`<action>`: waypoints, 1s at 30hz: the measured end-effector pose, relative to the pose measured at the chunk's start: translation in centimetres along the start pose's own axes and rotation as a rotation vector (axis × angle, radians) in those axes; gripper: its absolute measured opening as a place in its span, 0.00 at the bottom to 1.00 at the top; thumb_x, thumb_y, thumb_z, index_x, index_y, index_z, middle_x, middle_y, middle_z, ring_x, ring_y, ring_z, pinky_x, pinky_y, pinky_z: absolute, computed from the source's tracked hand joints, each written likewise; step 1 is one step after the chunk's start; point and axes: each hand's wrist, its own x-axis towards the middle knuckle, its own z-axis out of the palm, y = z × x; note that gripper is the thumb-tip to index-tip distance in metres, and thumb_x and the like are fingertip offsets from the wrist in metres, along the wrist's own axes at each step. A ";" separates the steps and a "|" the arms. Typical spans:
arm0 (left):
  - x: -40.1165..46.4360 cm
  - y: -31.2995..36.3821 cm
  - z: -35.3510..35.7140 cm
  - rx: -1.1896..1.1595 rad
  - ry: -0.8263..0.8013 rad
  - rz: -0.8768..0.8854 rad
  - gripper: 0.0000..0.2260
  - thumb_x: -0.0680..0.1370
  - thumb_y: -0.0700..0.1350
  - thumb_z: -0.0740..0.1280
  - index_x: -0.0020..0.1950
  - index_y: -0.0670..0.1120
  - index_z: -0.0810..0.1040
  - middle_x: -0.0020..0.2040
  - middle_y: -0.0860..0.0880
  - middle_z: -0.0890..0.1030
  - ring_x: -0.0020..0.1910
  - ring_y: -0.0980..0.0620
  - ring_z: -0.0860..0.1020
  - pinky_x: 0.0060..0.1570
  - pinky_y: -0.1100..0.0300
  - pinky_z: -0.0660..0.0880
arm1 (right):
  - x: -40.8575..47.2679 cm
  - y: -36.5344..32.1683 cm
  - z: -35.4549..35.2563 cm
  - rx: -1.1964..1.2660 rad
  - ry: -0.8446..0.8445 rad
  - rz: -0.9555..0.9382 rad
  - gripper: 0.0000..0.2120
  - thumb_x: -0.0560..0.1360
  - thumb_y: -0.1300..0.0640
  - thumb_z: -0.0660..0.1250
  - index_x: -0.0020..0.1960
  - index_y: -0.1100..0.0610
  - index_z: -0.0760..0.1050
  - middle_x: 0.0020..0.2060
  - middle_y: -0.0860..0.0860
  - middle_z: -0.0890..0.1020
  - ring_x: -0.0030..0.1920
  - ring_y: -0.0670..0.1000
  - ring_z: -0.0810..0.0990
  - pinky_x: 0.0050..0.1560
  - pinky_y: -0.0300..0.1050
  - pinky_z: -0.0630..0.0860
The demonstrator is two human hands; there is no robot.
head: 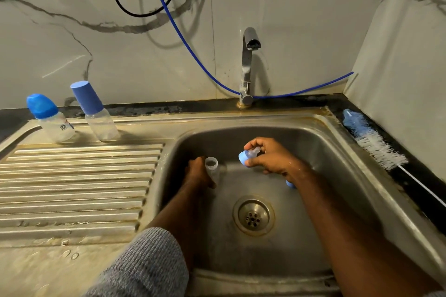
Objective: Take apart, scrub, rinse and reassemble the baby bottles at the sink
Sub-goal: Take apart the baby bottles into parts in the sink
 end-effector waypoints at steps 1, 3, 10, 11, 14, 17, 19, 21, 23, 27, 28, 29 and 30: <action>0.1 -0.1 0.1 0.002 -0.002 -0.002 0.37 0.61 0.42 0.85 0.67 0.45 0.76 0.68 0.40 0.76 0.67 0.40 0.74 0.60 0.52 0.74 | 0.0 0.0 0.0 -0.002 -0.003 -0.001 0.17 0.71 0.62 0.77 0.57 0.52 0.79 0.51 0.52 0.82 0.46 0.49 0.79 0.32 0.39 0.74; 0.0 0.0 0.0 0.009 -0.008 -0.006 0.39 0.61 0.42 0.85 0.69 0.45 0.74 0.69 0.39 0.74 0.68 0.39 0.73 0.62 0.51 0.74 | 0.1 0.1 0.1 0.007 0.002 -0.004 0.17 0.71 0.62 0.77 0.57 0.52 0.79 0.51 0.52 0.82 0.47 0.50 0.79 0.33 0.39 0.76; -2.0 1.5 -1.8 0.052 0.047 0.035 0.46 0.64 0.38 0.84 0.76 0.42 0.62 0.73 0.39 0.68 0.73 0.37 0.69 0.70 0.46 0.70 | 0.9 0.8 0.1 0.093 0.066 -0.009 0.17 0.69 0.67 0.77 0.52 0.53 0.79 0.52 0.57 0.81 0.47 0.55 0.81 0.41 0.47 0.82; -2.7 2.0 -2.5 0.073 0.081 0.056 0.46 0.65 0.38 0.83 0.78 0.43 0.61 0.73 0.39 0.68 0.73 0.37 0.69 0.70 0.46 0.69 | 0.9 0.8 0.1 0.094 0.072 -0.010 0.17 0.69 0.67 0.77 0.53 0.53 0.79 0.52 0.57 0.81 0.48 0.55 0.81 0.41 0.46 0.82; -4.9 3.2 -4.3 0.048 0.245 0.186 0.39 0.68 0.41 0.81 0.75 0.44 0.66 0.69 0.42 0.74 0.69 0.41 0.73 0.66 0.48 0.73 | 0.8 0.5 0.1 0.119 0.072 -0.002 0.17 0.70 0.66 0.78 0.55 0.55 0.78 0.52 0.57 0.82 0.50 0.56 0.83 0.42 0.46 0.83; -6.6 3.3 -5.3 -0.212 0.240 0.253 0.25 0.67 0.43 0.83 0.59 0.44 0.77 0.48 0.46 0.83 0.46 0.48 0.83 0.42 0.55 0.81 | 0.4 0.0 0.3 0.144 0.047 0.004 0.16 0.71 0.63 0.78 0.54 0.54 0.78 0.50 0.57 0.83 0.45 0.56 0.85 0.40 0.47 0.83; -7.4 3.2 -5.4 -0.367 0.096 0.256 0.23 0.68 0.41 0.82 0.58 0.43 0.78 0.44 0.46 0.82 0.38 0.50 0.85 0.32 0.56 0.82 | 0.2 -0.2 0.2 0.135 0.049 -0.008 0.14 0.70 0.63 0.78 0.52 0.54 0.79 0.50 0.57 0.83 0.45 0.56 0.85 0.39 0.48 0.83; -7.5 3.3 -5.4 -0.376 -0.020 0.289 0.26 0.69 0.41 0.81 0.64 0.46 0.78 0.47 0.46 0.82 0.40 0.50 0.85 0.33 0.57 0.82 | -0.3 -0.4 0.1 0.195 0.044 -0.020 0.14 0.69 0.64 0.79 0.51 0.56 0.80 0.50 0.59 0.83 0.47 0.56 0.86 0.44 0.51 0.84; -7.3 4.0 -5.4 -0.423 -0.075 0.342 0.30 0.70 0.41 0.80 0.70 0.47 0.76 0.51 0.46 0.81 0.45 0.49 0.85 0.38 0.55 0.84 | -0.8 -0.7 -0.1 0.252 0.041 -0.040 0.14 0.69 0.65 0.79 0.52 0.59 0.80 0.51 0.59 0.84 0.49 0.57 0.86 0.50 0.53 0.84; -6.8 5.0 -4.9 -0.555 -0.167 0.442 0.27 0.73 0.42 0.77 0.71 0.46 0.75 0.58 0.46 0.84 0.54 0.48 0.84 0.47 0.54 0.84 | -1.8 -1.3 -0.4 0.388 0.026 -0.074 0.13 0.71 0.64 0.77 0.54 0.65 0.80 0.48 0.62 0.85 0.47 0.57 0.87 0.49 0.50 0.84; -6.7 5.2 -4.9 -0.586 -0.188 0.453 0.24 0.74 0.41 0.76 0.70 0.46 0.76 0.57 0.46 0.85 0.54 0.48 0.84 0.47 0.53 0.84 | -1.9 -1.4 -0.4 0.394 0.022 -0.079 0.13 0.71 0.64 0.76 0.54 0.65 0.80 0.47 0.61 0.86 0.47 0.56 0.87 0.49 0.49 0.85; -6.7 5.2 -5.0 -0.618 -0.207 0.458 0.23 0.75 0.40 0.75 0.69 0.45 0.77 0.56 0.46 0.85 0.53 0.47 0.85 0.47 0.54 0.84 | -1.9 -1.5 -0.3 0.381 0.020 -0.082 0.13 0.71 0.63 0.77 0.54 0.65 0.80 0.46 0.60 0.86 0.46 0.56 0.87 0.48 0.48 0.84; -6.6 5.3 -5.0 -0.638 -0.219 0.457 0.22 0.75 0.39 0.75 0.69 0.44 0.77 0.55 0.46 0.85 0.52 0.47 0.85 0.47 0.55 0.84 | -1.9 -1.5 -0.2 0.364 0.018 -0.086 0.12 0.71 0.62 0.77 0.53 0.65 0.81 0.46 0.59 0.86 0.46 0.56 0.87 0.49 0.49 0.84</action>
